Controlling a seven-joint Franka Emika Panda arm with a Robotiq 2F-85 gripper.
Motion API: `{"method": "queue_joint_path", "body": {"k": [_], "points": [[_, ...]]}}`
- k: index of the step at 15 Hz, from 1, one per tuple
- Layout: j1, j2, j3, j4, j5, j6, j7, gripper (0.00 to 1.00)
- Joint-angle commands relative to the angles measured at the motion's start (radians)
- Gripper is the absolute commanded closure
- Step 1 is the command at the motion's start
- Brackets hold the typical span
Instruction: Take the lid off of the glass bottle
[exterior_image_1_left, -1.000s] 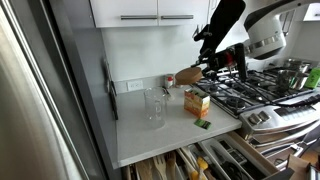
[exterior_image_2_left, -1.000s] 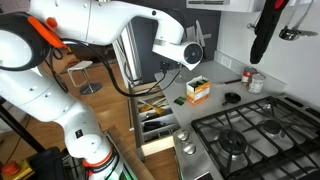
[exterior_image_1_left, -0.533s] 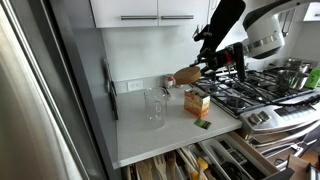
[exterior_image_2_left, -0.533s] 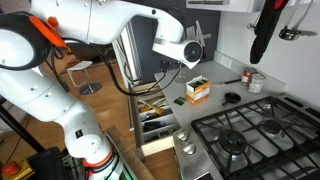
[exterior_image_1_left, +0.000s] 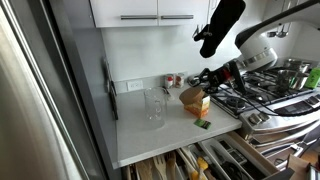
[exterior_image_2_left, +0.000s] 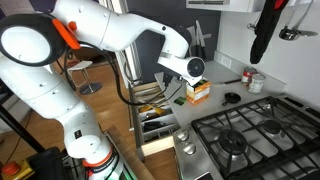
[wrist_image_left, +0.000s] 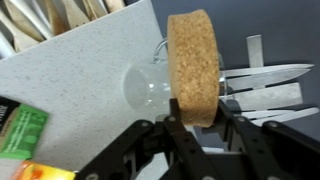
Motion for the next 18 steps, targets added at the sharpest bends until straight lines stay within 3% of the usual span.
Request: {"method": "queue_joint_path", "body": {"k": [1,6,11,15,16,17,18], "points": [[-0.004,0.055,0.013,-0.038,-0.017,0.093,-0.016,0.88],[0.036,0.112,0.053,-0.078,0.072,0.256,-0.067,0.88],[0.084,0.156,0.106,-0.066,0.278,0.410,-0.203,0.88],[0.102,0.170,0.121,-0.051,0.415,0.452,-0.325,0.88],[0.104,0.171,0.123,-0.051,0.426,0.461,-0.345,0.75],[0.105,0.172,0.123,-0.054,0.413,0.474,-0.360,0.38],[0.106,0.171,0.124,-0.055,0.408,0.489,-0.369,0.37]]}}
